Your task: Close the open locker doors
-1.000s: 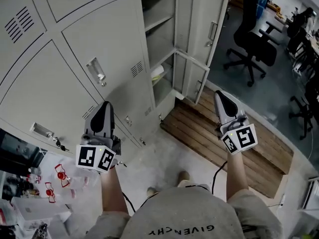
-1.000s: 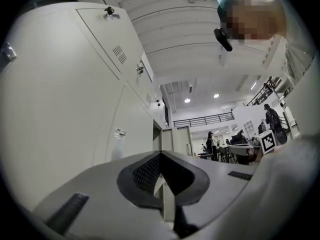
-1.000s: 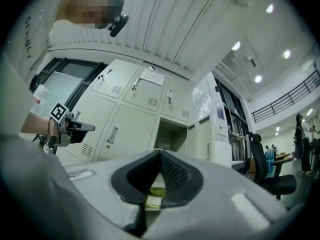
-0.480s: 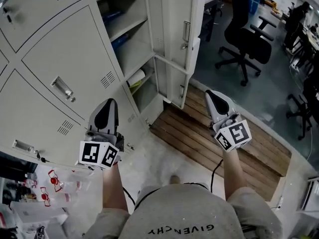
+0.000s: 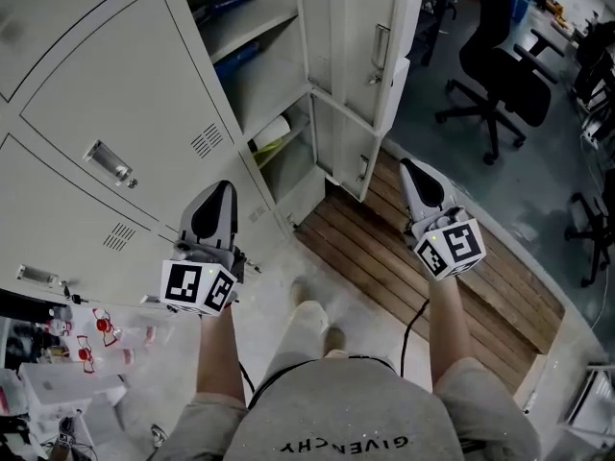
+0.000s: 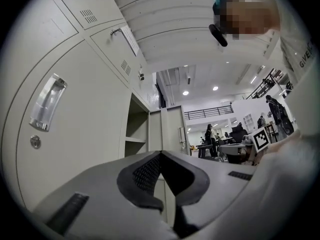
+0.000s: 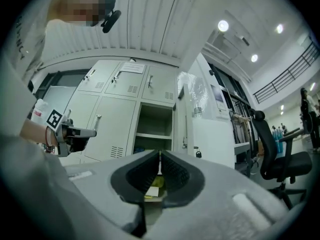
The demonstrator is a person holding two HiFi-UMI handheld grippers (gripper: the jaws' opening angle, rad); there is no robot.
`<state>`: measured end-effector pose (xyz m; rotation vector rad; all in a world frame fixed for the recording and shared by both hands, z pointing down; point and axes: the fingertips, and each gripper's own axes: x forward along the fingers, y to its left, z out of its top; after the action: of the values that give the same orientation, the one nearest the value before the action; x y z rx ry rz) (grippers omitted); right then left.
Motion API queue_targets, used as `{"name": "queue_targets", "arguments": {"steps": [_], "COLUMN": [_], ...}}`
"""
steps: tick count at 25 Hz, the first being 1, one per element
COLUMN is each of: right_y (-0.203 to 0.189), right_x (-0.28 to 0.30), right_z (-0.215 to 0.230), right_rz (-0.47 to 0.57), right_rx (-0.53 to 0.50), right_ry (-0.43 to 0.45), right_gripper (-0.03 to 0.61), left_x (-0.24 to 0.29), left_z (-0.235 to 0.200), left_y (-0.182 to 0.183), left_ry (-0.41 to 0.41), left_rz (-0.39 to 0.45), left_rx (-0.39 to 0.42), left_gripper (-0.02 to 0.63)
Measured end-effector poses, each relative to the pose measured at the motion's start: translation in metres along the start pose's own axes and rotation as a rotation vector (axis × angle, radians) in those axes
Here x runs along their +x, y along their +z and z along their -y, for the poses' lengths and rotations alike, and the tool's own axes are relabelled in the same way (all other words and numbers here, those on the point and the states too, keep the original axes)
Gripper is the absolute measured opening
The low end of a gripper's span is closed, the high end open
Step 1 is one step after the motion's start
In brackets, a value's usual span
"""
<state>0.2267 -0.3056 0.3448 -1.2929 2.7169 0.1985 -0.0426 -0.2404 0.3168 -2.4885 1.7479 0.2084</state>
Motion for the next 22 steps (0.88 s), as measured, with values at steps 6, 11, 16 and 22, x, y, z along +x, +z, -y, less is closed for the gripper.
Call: {"name": "queue_targets", "arguments": {"steps": [6, 11, 16, 22], "right_y": [-0.024, -0.041, -0.051, -0.063], "right_x": [0.034, 0.065, 0.097, 0.124], "right_z": [0.017, 0.039, 0.061, 0.081], "right_rz": [-0.033, -0.066, -0.084, -0.094], "right_rx": [0.02, 0.034, 0.036, 0.053], "right_ry": [-0.006, -0.047, -0.083, -0.124], "right_gripper": [0.047, 0.099, 0.127, 0.141], "left_x": [0.025, 0.048, 0.066, 0.075], "left_z": [-0.016, -0.031, -0.043, -0.059], "left_y": [-0.027, -0.038, -0.044, -0.055], "left_ry": [-0.02, -0.038, -0.059, -0.058], "left_rz": [-0.016, -0.045, -0.052, -0.071], "left_rx": [-0.01, -0.017, -0.017, -0.023], "left_gripper": [-0.003, -0.003, -0.003, -0.003]}}
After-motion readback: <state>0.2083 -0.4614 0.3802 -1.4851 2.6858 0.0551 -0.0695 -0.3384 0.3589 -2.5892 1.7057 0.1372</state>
